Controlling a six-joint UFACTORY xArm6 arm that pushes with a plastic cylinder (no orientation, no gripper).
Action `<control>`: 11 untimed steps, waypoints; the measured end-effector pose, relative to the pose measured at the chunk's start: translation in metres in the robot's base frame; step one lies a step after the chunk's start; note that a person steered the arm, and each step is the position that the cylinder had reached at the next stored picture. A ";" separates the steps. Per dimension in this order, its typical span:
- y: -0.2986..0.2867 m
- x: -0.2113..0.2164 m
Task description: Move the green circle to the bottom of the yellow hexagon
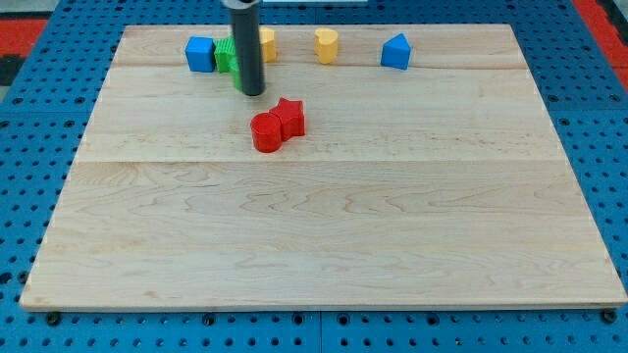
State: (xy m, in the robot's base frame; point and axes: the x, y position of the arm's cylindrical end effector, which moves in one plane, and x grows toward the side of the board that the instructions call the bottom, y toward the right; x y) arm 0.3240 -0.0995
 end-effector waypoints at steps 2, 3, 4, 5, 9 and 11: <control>-0.084 0.000; -0.064 0.000; -0.013 -0.016; -0.003 -0.030; -0.065 -0.032; -0.103 -0.064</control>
